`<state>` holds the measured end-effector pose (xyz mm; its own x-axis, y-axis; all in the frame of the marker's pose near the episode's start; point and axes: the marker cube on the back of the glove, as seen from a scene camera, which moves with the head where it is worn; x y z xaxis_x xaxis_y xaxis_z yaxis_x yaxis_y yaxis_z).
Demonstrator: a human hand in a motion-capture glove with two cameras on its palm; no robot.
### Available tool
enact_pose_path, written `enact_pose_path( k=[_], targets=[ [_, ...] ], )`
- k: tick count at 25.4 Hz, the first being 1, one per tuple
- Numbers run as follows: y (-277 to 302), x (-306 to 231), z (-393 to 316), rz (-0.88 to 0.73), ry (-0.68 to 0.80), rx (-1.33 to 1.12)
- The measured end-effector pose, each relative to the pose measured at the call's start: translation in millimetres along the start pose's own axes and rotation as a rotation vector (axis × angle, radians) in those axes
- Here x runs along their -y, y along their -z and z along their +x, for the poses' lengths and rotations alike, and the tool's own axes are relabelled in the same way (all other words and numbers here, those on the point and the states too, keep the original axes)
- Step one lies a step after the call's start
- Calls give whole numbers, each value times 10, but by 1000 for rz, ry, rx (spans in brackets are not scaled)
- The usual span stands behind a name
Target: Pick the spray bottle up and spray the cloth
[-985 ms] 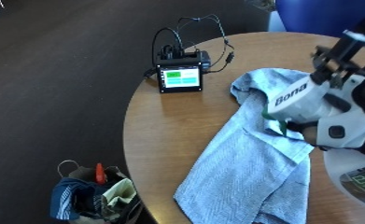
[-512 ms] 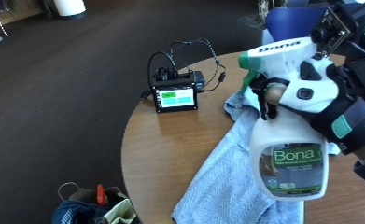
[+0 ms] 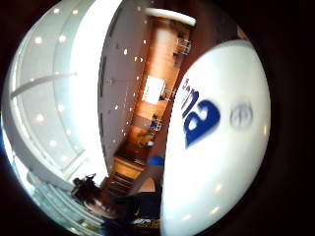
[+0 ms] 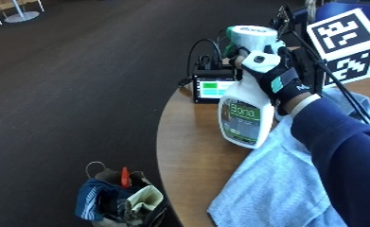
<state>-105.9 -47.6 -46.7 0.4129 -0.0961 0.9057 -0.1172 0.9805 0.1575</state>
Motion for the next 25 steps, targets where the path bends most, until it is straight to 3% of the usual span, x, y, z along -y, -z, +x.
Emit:
enact_pose_path(
  k=[7,12,20,25],
  targets=[
    [71,41,194,-5,-39,19],
    [131,-30,211,-155,-83,3],
    [299,-263,417,-323,-126,-231],
    [745,-570,587,-383,-174,-568]
  ],
)
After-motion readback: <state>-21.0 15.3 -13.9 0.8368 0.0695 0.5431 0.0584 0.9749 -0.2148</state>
